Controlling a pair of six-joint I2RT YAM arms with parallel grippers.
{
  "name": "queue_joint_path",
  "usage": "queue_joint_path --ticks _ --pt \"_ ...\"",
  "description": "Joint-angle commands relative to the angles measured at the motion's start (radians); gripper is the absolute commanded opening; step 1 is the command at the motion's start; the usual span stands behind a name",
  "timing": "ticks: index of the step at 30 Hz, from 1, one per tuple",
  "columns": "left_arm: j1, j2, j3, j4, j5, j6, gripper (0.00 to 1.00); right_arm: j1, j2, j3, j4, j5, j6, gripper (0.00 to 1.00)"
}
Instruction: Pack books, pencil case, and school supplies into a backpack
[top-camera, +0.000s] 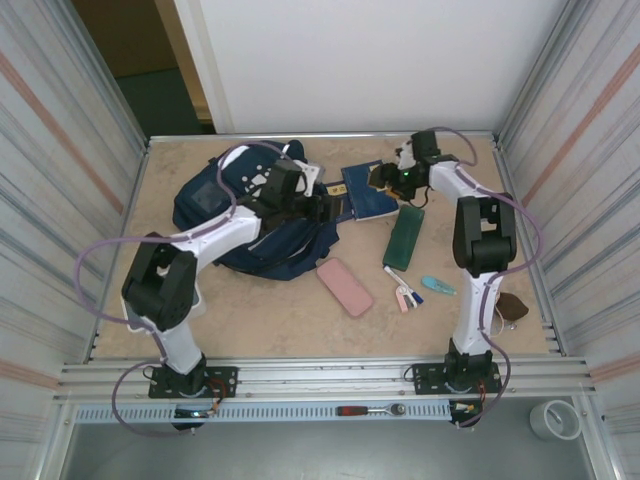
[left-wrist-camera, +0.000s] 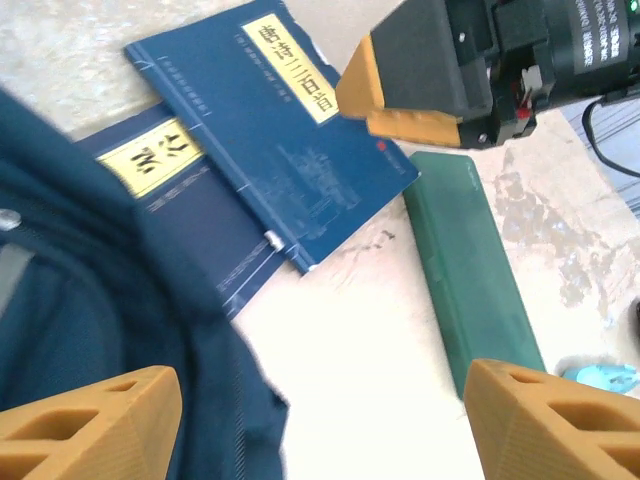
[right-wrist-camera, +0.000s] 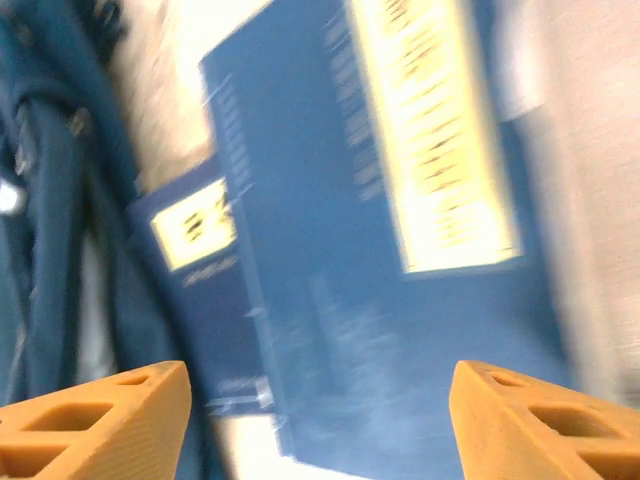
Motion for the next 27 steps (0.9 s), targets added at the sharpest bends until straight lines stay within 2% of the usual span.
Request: queue_joint_path --ticks 1,5,10,16,21,27 --pt "-0.031 0.091 0.099 -0.045 -0.057 -0.046 0.74 -0.037 0.021 0.034 0.010 0.094 0.005 0.71" --pt "-0.062 0.207 0.232 -0.068 -0.054 -0.066 0.67 -0.070 0.102 0.125 -0.047 0.073 -0.022 0.72" --pt "-0.087 0.376 0.429 -0.143 -0.077 -0.091 0.58 -0.082 0.184 0.215 -0.112 -0.025 -0.070 0.71" --pt "-0.096 0.555 0.657 -0.319 -0.201 -0.091 0.53 -0.067 0.275 0.337 -0.216 -0.074 -0.132 0.69" --pt "-0.095 0.605 0.680 -0.358 -0.294 -0.093 0.52 -0.060 0.298 0.353 -0.236 -0.087 -0.148 0.67" --pt "-0.090 0.681 0.740 -0.387 -0.208 -0.085 0.50 -0.055 0.329 0.376 -0.238 -0.176 -0.139 0.60"
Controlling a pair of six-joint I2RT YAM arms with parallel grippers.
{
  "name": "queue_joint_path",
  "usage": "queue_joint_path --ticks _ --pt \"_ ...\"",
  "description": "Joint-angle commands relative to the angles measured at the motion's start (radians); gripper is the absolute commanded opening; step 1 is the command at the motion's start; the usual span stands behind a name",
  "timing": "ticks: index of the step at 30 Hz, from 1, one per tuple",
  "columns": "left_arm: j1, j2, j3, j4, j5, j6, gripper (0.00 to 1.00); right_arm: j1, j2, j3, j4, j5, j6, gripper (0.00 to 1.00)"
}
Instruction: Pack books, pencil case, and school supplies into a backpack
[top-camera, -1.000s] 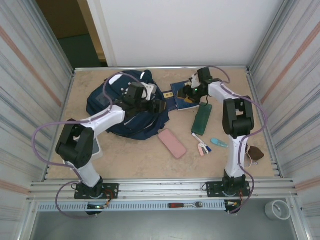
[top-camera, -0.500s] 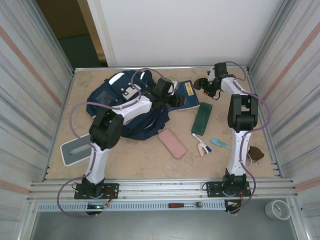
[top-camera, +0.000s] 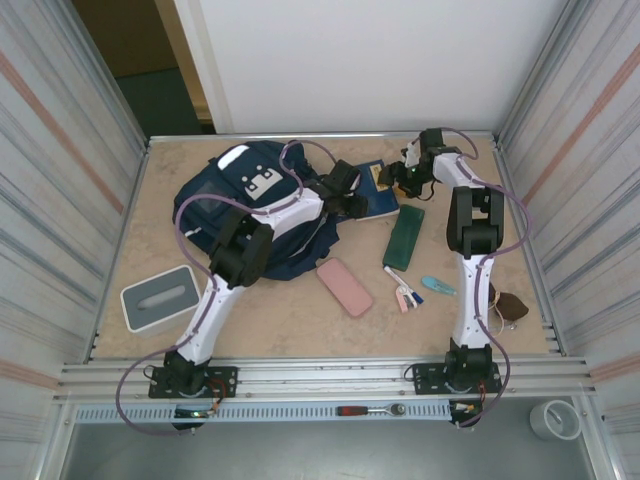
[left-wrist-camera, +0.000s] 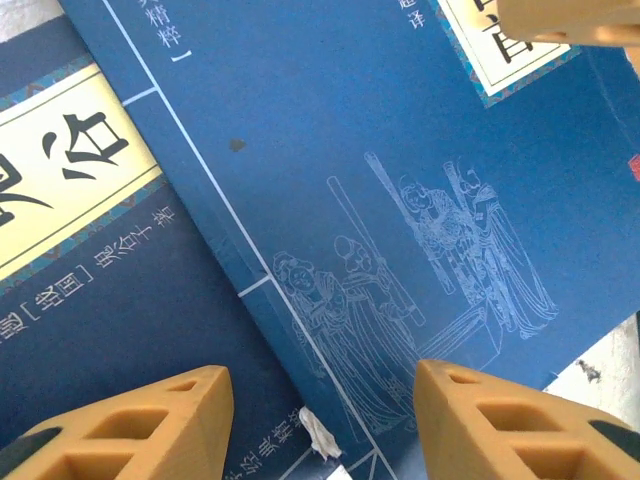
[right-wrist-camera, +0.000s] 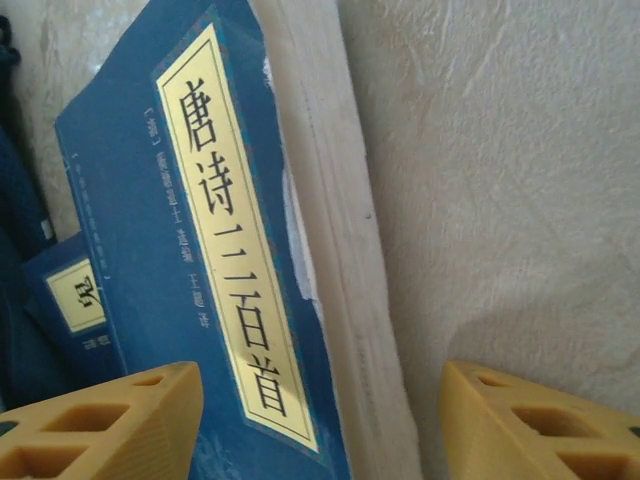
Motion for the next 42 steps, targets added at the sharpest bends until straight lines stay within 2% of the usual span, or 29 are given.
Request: queue_joint_path --ticks 1,5,12,16,21,28,35,38,42 --pt "0.004 0.049 0.041 -0.054 0.046 -0.008 0.49 0.006 0.037 0.035 -0.038 -0.097 -0.015 0.57" --pt "0.006 0.073 0.056 -0.042 0.111 0.004 0.45 0.005 0.020 0.034 -0.037 -0.156 -0.016 0.48" --pt "0.019 0.078 0.060 -0.028 0.153 0.005 0.39 -0.022 -0.055 -0.014 -0.006 -0.215 -0.005 0.31" --pt "0.025 0.075 0.058 -0.016 0.171 0.010 0.39 -0.026 -0.085 -0.049 0.014 -0.224 -0.002 0.25" --pt "0.031 0.069 0.052 0.006 0.219 0.025 0.39 -0.022 -0.091 -0.073 0.014 -0.170 -0.021 0.25" --pt "0.035 0.058 0.038 0.058 0.297 0.042 0.40 -0.006 -0.088 -0.069 -0.005 -0.114 -0.041 0.35" --pt "0.051 0.024 0.017 0.072 0.301 0.042 0.43 -0.029 -0.152 -0.093 0.005 0.011 -0.015 0.16" --pt "0.065 -0.021 -0.037 0.098 0.275 0.039 0.44 -0.037 -0.190 -0.105 0.028 0.082 0.008 0.11" --pt "0.085 -0.102 -0.130 0.160 0.264 0.032 0.48 -0.044 -0.228 -0.143 0.056 0.100 0.028 0.07"
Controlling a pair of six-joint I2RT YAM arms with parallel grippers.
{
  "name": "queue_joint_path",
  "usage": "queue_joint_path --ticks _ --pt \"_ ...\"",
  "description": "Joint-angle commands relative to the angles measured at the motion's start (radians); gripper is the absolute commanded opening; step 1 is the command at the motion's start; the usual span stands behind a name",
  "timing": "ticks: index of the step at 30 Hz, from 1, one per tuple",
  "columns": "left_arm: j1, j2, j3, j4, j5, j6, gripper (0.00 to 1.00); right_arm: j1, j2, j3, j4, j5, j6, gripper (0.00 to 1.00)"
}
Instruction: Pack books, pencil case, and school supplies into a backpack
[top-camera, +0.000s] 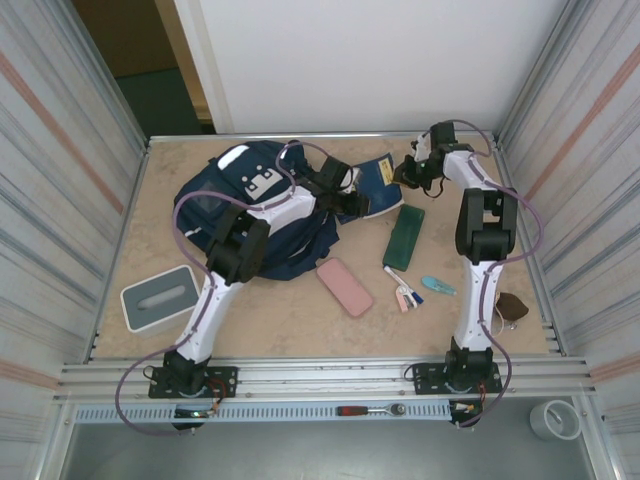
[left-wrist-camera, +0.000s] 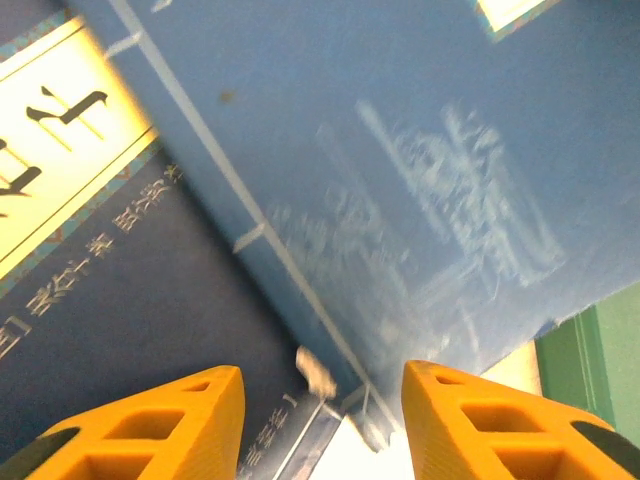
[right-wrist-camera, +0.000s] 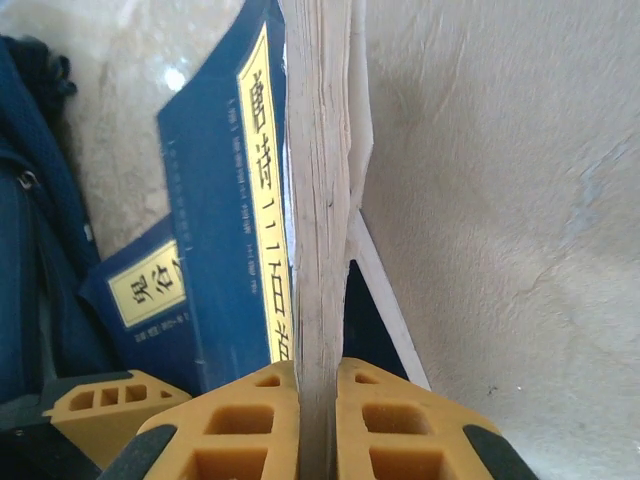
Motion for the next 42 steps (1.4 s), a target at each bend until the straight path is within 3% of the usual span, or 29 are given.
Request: queue_joint_path --ticks 1,8,14,17,22,25,30,34,42 --pt "0.033 -0.110 -0.086 0.059 0.004 0.009 0.49 -0.013 -0.079 -0.029 0.018 0.045 0.035 0.06" --pt "0.055 -0.285 -0.232 0.211 0.091 -0.031 0.61 -0.034 -0.231 -0.143 0.193 -0.117 0.154 0.00" --pt "0.056 -0.498 -0.393 0.299 0.080 -0.025 0.67 -0.032 -0.414 -0.288 0.378 -0.235 0.296 0.00" --pt "0.057 -0.637 -0.525 0.269 -0.033 0.050 0.69 -0.023 -0.512 -0.408 0.470 -0.273 0.368 0.00" --pt "0.057 -0.847 -0.704 0.029 -0.330 0.304 0.74 0.031 -0.677 -0.611 0.510 -0.242 0.383 0.00" --pt "0.057 -0.912 -0.773 -0.080 -0.408 0.419 0.76 0.058 -0.736 -0.682 0.494 -0.212 0.361 0.00" --pt "0.055 -0.893 -0.786 -0.160 -0.336 0.490 0.77 0.076 -0.763 -0.727 0.463 -0.192 0.332 0.00" --pt "0.072 -0.812 -0.720 -0.211 -0.440 0.465 0.74 0.077 -0.774 -0.737 0.423 -0.173 0.300 0.00" --pt "0.141 -0.681 -0.664 -0.226 -0.396 0.493 0.71 0.072 -0.791 -0.771 0.391 -0.145 0.265 0.00"
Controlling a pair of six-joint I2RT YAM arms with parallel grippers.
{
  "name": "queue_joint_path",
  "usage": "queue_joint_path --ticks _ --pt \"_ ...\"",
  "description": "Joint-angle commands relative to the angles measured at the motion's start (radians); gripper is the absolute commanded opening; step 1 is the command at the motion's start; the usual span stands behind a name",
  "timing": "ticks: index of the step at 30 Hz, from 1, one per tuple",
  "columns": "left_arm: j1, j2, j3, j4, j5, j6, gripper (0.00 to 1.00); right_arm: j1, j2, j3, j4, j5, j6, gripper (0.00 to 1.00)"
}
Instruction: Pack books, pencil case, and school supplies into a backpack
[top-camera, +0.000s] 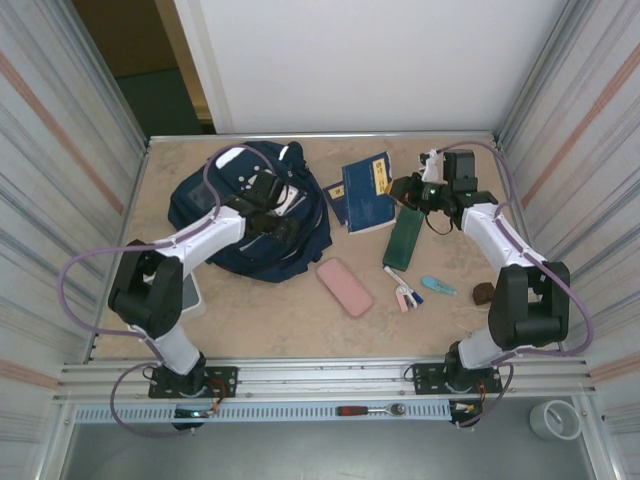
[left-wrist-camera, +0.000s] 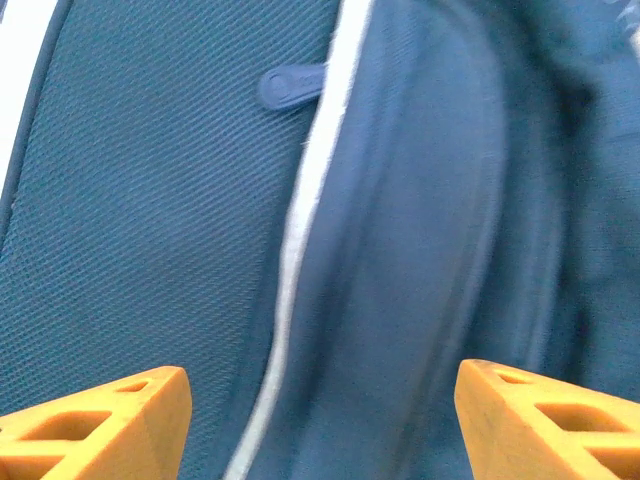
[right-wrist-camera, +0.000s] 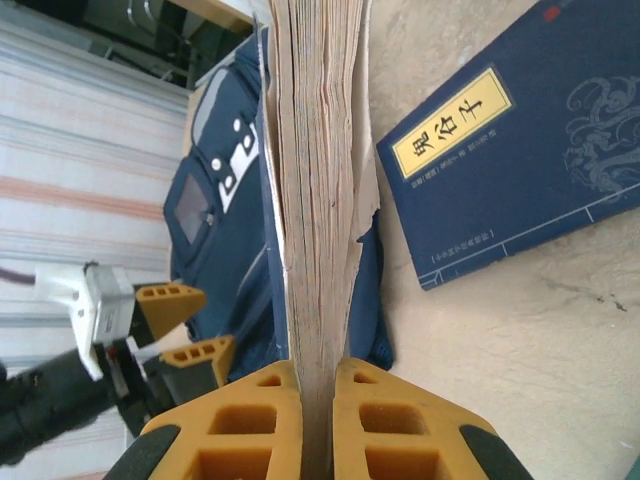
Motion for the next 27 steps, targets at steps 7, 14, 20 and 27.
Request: queue_joint_path --ticks 7,14,20,27 --pt "0.009 0.135 0.099 -0.033 0.055 0.067 0.72 -0.004 -0.041 -0.007 -0.029 0.001 -0.036 0.00" --pt "0.009 0.078 0.058 -0.005 0.111 0.050 0.75 0.001 -0.052 -0.008 -0.059 0.017 -0.053 0.00" --pt "0.009 0.026 -0.012 0.075 0.195 0.067 0.78 0.005 -0.037 -0.007 -0.056 0.014 -0.054 0.00" --pt "0.001 0.117 0.030 0.039 0.124 0.073 0.79 0.009 -0.014 0.002 -0.061 0.012 -0.062 0.00"
